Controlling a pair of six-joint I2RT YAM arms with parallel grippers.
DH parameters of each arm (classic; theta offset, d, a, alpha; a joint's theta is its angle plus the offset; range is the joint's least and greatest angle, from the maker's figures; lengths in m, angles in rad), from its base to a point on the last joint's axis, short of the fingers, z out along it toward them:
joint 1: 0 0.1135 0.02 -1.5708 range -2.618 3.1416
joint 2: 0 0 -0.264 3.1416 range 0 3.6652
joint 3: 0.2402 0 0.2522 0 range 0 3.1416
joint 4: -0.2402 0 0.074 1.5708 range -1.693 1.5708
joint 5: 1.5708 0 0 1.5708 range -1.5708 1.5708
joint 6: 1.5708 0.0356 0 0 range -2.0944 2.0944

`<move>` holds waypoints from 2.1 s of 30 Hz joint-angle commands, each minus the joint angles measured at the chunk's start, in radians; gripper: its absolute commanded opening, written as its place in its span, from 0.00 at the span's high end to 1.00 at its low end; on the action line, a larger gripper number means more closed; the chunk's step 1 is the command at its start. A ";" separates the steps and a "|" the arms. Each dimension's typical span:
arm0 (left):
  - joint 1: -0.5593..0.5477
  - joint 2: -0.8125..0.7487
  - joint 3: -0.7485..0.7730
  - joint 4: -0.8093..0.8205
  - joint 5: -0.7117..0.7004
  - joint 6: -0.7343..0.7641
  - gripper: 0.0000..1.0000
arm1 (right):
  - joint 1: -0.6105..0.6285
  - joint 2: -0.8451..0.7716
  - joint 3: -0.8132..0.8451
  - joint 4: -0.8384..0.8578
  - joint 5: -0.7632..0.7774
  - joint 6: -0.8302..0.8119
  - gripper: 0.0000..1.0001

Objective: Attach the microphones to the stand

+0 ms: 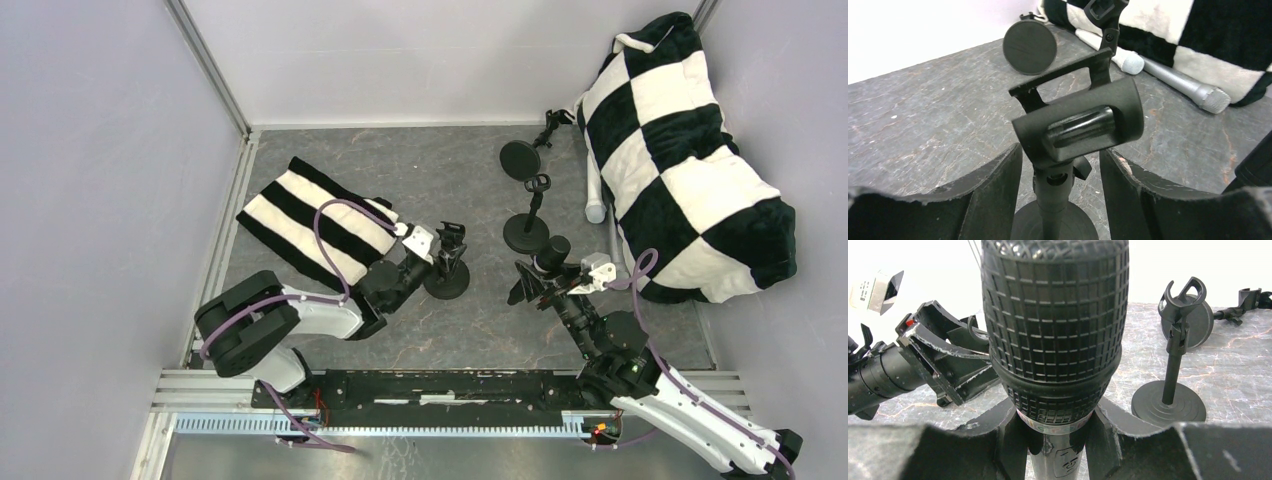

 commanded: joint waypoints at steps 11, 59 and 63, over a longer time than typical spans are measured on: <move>-0.066 0.106 0.034 0.227 -0.255 0.102 0.43 | -0.001 -0.012 0.005 0.052 -0.010 -0.019 1.00; -0.066 -0.079 0.009 -0.108 0.272 -0.071 0.98 | -0.001 0.009 -0.024 0.311 -0.176 -0.235 1.00; -0.065 -0.079 -0.029 -0.031 0.291 -0.095 0.98 | -0.001 0.030 -0.023 0.398 -0.225 -0.295 1.00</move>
